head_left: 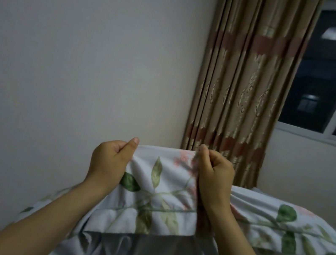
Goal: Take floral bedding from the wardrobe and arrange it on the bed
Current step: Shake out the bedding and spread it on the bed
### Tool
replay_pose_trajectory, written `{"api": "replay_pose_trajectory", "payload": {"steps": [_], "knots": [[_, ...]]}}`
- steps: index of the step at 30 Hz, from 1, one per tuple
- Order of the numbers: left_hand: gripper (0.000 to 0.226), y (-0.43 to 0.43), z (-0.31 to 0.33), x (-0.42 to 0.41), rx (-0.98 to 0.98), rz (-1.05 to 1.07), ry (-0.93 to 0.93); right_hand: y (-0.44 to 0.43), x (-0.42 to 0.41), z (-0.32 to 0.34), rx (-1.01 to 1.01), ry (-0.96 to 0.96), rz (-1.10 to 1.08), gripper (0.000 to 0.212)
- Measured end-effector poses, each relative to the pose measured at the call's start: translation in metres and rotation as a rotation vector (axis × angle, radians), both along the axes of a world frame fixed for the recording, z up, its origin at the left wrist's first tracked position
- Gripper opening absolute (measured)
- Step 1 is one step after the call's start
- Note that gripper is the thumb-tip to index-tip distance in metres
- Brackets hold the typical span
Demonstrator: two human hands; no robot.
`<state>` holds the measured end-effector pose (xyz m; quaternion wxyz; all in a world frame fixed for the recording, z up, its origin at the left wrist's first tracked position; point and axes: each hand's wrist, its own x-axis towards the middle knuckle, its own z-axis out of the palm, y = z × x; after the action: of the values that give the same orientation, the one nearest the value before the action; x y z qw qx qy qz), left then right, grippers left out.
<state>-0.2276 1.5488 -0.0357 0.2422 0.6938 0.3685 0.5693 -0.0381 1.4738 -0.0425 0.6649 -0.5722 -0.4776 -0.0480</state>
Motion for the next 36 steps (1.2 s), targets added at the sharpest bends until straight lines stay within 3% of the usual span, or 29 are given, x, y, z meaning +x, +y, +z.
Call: {"api": "replay_pose_trajectory", "payload": {"steps": [8, 18, 36], "knots": [[0.055, 0.125, -0.003, 0.089, 0.045, -0.099, 0.009, 0.104, 0.078, 0.000, -0.009, 0.015, -0.083, 0.044], [0.055, 0.287, 0.010, 0.226, 0.028, -0.375, -0.071, 0.227, 0.188, 0.016, -0.027, 0.049, -0.290, 0.043], [0.063, 0.455, 0.004, 0.551, 0.003, -0.592, -0.077, 0.366, 0.485, 0.013, -0.013, 0.067, -0.482, 0.044]]}}
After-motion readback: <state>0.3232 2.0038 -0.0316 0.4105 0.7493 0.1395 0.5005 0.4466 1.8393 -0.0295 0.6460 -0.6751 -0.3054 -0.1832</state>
